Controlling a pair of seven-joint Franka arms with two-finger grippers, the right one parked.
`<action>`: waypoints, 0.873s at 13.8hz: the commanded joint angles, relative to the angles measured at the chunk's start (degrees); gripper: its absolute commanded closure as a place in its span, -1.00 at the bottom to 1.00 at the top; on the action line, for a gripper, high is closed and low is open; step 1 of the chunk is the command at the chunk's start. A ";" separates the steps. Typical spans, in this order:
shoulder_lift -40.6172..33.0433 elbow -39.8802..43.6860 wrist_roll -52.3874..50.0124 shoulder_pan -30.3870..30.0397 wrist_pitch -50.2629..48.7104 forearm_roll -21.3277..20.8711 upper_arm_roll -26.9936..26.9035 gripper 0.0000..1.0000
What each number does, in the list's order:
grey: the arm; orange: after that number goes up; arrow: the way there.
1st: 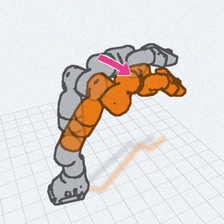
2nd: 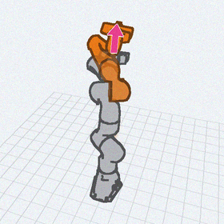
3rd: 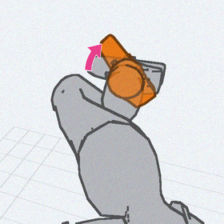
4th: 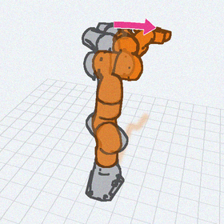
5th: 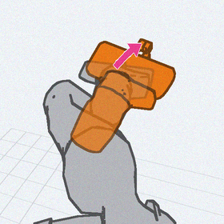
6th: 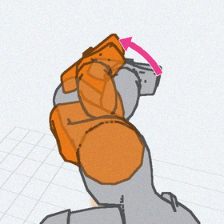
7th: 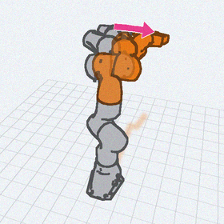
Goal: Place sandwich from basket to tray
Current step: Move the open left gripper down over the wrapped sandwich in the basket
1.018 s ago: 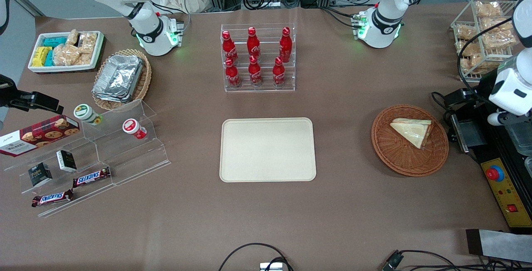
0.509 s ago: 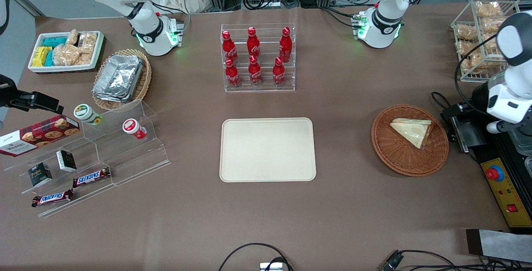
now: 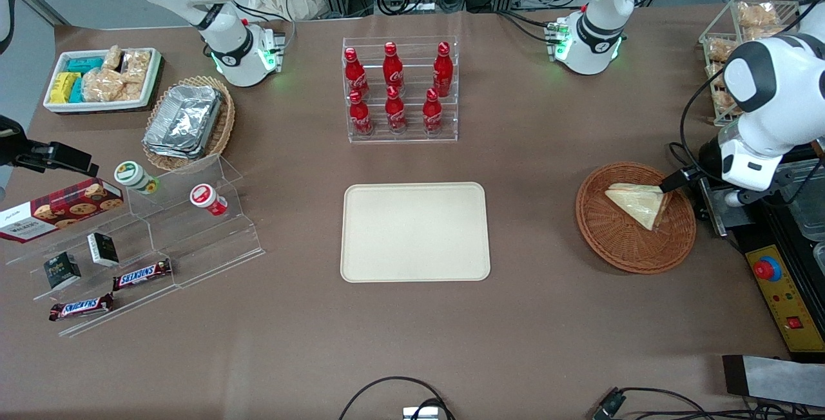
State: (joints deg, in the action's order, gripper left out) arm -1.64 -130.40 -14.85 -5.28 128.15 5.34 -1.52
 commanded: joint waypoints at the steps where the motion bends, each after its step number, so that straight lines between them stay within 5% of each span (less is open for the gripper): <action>1: -1.44 -5.65 -0.89 -0.08 6.74 1.78 0.12 -1.00; 12: 4.62 -10.66 -0.89 -2.36 19.58 3.01 0.12 -1.00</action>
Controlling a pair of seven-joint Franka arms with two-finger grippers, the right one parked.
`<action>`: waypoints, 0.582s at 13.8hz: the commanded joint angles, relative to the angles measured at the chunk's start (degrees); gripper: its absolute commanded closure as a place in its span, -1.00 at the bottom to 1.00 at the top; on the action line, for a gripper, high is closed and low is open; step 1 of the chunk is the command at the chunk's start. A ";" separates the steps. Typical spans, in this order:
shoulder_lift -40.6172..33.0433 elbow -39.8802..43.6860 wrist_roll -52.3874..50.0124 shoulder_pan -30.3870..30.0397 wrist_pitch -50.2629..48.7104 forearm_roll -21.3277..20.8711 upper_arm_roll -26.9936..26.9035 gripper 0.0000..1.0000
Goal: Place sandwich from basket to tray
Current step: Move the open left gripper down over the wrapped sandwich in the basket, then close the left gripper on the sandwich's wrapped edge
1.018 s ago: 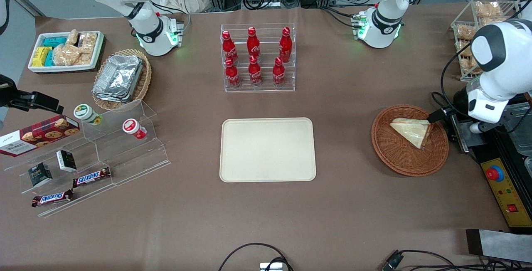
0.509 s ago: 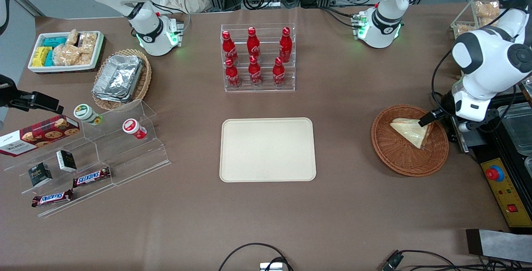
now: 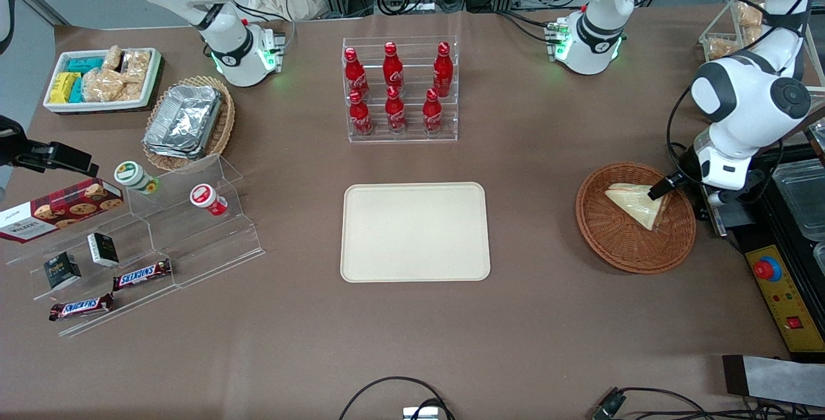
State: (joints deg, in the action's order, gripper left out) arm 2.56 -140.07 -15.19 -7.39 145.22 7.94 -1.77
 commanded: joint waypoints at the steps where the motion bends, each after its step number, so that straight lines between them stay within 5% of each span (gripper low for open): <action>1: 0.95 -1.17 -0.54 -0.26 3.31 0.41 0.36 -1.00; 8: 4.55 -1.44 -0.54 0.36 8.41 2.78 0.54 -1.00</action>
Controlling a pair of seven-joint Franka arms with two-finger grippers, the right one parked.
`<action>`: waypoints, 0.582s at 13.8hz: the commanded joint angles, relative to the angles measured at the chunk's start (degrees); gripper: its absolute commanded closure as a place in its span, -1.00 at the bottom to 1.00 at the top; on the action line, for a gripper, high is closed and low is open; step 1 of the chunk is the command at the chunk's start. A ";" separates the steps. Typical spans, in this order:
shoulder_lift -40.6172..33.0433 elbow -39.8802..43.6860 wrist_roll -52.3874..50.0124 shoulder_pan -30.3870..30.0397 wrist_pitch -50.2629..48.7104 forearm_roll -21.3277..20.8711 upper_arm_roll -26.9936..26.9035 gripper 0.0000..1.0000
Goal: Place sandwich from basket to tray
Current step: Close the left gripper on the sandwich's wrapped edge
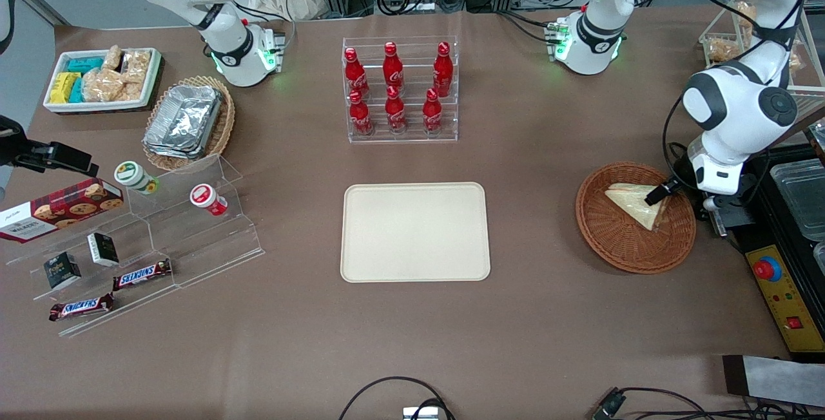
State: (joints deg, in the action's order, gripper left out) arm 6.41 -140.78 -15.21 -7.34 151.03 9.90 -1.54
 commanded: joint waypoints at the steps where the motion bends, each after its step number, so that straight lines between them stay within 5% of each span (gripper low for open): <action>1: 1.23 -0.72 -0.53 0.39 3.21 0.91 0.40 -1.00; 3: 1.76 -0.72 -0.61 0.39 3.92 0.91 0.48 -0.84; 8: 1.77 -0.72 -1.84 2.05 4.01 1.09 0.66 0.61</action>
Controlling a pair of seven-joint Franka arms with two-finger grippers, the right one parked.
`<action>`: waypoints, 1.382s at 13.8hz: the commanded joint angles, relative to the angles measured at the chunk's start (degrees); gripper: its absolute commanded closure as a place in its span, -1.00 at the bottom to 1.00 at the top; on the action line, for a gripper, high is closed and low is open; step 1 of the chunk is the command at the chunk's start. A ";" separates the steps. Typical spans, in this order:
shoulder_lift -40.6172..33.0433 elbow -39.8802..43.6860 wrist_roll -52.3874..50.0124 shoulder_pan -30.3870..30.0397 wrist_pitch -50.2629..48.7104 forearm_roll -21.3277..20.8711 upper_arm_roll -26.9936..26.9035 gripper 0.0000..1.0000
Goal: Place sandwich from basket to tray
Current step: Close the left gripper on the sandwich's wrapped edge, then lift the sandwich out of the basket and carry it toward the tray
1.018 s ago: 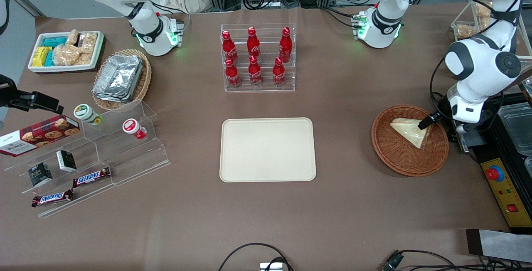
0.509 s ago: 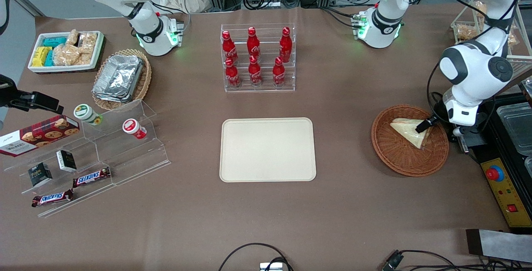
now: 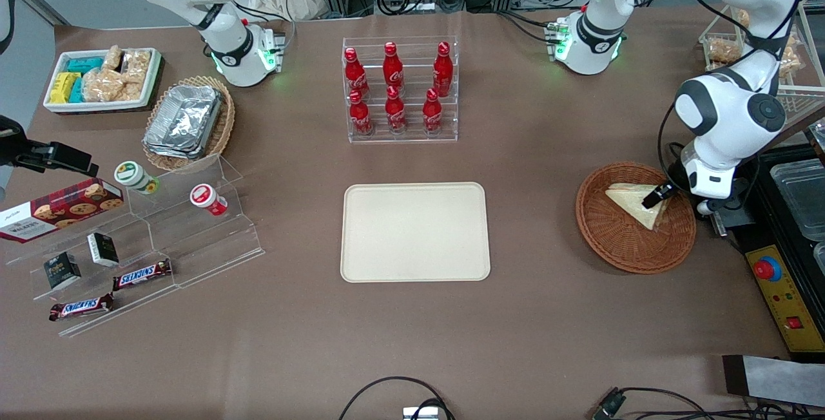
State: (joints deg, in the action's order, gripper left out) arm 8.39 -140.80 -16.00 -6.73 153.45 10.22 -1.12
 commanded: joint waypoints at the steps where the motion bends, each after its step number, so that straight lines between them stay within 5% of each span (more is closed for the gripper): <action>1: -0.13 -0.71 -1.13 1.45 1.59 0.77 0.24 0.82; 9: -6.09 -0.27 3.77 1.98 -2.79 -0.20 0.16 0.95; 19: -15.25 10.77 24.36 2.15 -26.58 -5.20 2.25 1.00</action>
State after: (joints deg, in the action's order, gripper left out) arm -6.02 -135.12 7.52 -4.83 133.77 6.55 -0.79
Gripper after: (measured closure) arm 0.841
